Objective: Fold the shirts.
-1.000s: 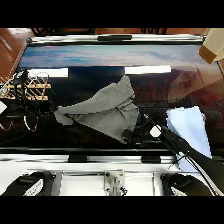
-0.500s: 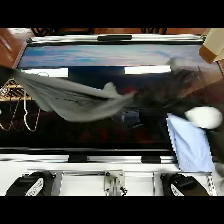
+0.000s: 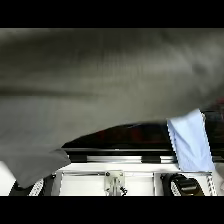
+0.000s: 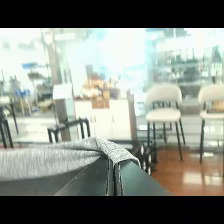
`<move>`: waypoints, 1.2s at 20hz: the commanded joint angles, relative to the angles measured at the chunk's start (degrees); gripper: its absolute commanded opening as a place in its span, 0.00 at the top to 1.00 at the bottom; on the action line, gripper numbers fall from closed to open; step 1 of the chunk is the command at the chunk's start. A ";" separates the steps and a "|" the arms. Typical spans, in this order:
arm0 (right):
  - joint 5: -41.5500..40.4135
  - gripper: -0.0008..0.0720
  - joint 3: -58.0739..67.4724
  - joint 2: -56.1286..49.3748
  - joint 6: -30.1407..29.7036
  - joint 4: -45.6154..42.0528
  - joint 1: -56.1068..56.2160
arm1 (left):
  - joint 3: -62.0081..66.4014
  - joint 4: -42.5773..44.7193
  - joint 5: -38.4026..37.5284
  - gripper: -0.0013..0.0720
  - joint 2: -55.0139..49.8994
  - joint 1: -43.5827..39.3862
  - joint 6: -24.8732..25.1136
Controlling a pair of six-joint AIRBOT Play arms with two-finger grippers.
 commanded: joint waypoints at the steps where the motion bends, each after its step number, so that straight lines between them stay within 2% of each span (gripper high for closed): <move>1: 4.96 0.90 1.40 -0.31 2.08 -1.84 -0.74 | 0.13 4.98 -3.32 0.95 1.79 0.28 -1.42; 3: 11.98 0.90 1.40 -2.99 2.60 -3.48 -0.74 | -3.96 6.36 -5.68 0.95 1.79 0.28 -0.79; 6: 26.62 0.90 1.33 -9.90 2.84 -5.40 -0.74 | -15.80 6.49 -9.16 0.95 1.79 0.28 5.05; 7: 30.86 0.90 1.09 -13.25 2.84 -6.80 -0.74 | -21.00 6.49 -9.14 0.95 1.77 0.28 5.62; 9: 32.79 0.90 -1.84 -19.76 2.84 -9.49 -0.74 | -33.03 6.47 -7.82 0.95 1.03 0.28 6.14; 11: 28.52 0.90 -6.51 -26.86 3.13 -11.37 -0.74 | -44.92 5.51 -2.19 0.95 -0.98 0.26 6.14; 13: 20.68 0.90 -9.49 -35.21 5.57 -11.17 -0.74 | -54.53 0.72 7.72 0.95 -5.01 0.22 6.12; 16: 8.28 0.90 -9.49 -47.01 9.29 -6.03 -0.74 | -59.56 -9.86 20.04 0.95 -14.45 0.22 6.14; 18: -0.46 0.90 -9.49 -51.19 9.77 -1.36 -0.74 | -58.29 -14.97 24.00 0.95 -20.70 0.20 6.75; 21: -9.62 0.90 -9.49 -53.57 9.94 0.96 -0.70 | -56.61 -19.61 27.12 0.95 -26.93 0.20 12.68; 24: -7.37 0.90 -9.49 -56.43 10.19 0.98 -0.59 | -56.65 -19.78 25.51 0.95 -32.15 -0.02 12.59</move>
